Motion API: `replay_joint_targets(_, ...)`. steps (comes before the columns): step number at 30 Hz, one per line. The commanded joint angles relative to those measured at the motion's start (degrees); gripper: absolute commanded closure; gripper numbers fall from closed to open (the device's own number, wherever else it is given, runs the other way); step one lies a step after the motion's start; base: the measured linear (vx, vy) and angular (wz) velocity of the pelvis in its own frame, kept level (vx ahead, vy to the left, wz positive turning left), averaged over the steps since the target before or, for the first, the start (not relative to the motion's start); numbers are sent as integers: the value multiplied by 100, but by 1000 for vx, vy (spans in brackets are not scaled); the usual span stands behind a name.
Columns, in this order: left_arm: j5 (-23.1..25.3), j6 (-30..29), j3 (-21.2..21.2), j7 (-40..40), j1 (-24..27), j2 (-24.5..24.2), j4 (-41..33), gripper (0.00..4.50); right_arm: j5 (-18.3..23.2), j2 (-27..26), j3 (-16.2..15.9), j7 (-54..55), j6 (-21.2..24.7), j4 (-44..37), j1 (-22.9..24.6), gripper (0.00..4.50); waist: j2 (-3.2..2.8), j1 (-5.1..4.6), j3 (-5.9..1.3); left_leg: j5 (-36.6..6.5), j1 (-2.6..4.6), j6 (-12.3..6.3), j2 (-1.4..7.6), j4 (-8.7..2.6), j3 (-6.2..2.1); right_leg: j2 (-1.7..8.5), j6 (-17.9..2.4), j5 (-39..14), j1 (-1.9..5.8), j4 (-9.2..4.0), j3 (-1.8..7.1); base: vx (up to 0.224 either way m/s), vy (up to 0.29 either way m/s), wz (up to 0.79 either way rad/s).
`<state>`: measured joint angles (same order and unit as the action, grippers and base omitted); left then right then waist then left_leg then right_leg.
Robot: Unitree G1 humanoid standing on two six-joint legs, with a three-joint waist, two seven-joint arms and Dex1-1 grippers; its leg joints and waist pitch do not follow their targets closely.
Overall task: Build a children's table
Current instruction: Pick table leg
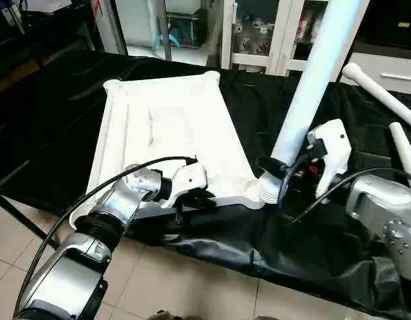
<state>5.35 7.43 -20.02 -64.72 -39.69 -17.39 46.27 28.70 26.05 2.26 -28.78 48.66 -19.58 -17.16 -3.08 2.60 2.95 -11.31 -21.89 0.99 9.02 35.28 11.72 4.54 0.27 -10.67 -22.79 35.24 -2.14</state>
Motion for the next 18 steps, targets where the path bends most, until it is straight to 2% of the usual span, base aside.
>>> replay_joint_targets(1, 13, -224, 53, 65, 154, -18, 163, 430, -26, -54, -95, 62, -30, 98, -197, 267, 101, -4, -349, -1344, 144, 111, 404, -498, -243, 439, -1240, -1586, 179, -474, 249, 0, 0, 0)
replay_joint_targets(2, 13, -224, 53, 65, 154, -18, 163, 435, -26, -54, -95, 62, -30, 98, -197, 267, 100, -9, -347, -1370, 145, 116, 404, -499, -239, 438, -1239, -1597, 176, -480, 251, 0, 0, 0)
replay_joint_targets(3, -24, -321, 63, 48, 202, -23, 76, 447, -44, -102, -178, 37, -35, 199, -260, 268, 129, -7, -345, -1400, 163, 117, 411, -495, -230, 438, -1240, -1582, 164, -485, 258, 0, 0, 0)
replay_joint_targets(4, -40, -379, 57, -1, 245, -28, 1, 447, -53, -126, -218, 8, -39, 253, -295, 268, 136, -9, -344, -1352, 138, 98, 402, -497, -235, 453, -1243, -1591, 186, -482, 258, 0, 0, 0)
replay_joint_targets(8, -56, -437, 45, -60, 349, -37, -148, 450, -100, -182, -339, -66, -75, 394, -377, 268, 114, -25, -358, -1210, 130, 45, 410, -488, -233, 449, -1257, -1427, 185, -464, 258, 0, 0, 0)
replay_joint_targets(9, -49, -435, 42, -46, 364, -34, -166, 450, -126, -196, -376, -83, -98, 461, -414, 268, 195, -30, -370, -1147, 131, 7, 409, -479, -216, 439, -1283, -1298, 191, -458, 256, 0, 0, 0)
replay_joint_targets(11, -56, -450, 51, 11, 388, -31, -209, 450, -192, -208, -464, -115, -138, 621, -501, 268, 159, -15, -371, -974, 115, -53, 406, -470, -219, 453, -1334, -1132, 199, -424, 252, 0, 0, 0)
replay_joint_targets(12, -60, -454, 52, 17, 392, -32, -220, 450, -218, -202, -489, -119, -150, 660, -520, 268, 185, -11, -374, -946, 117, -82, 404, -462, -212, 454, -1344, -1126, 201, -420, 250, 0, 0, 0)
replay_joint_targets(18, -24, -529, 48, -69, 480, -99, -431, 450, -374, -215, -621, -185, -323, 1052, -626, 268, 164, -25, -358, -1094, 124, -30, 404, -477, -216, 449, -1268, -1377, 191, -451, 254, 0, 0, 0)
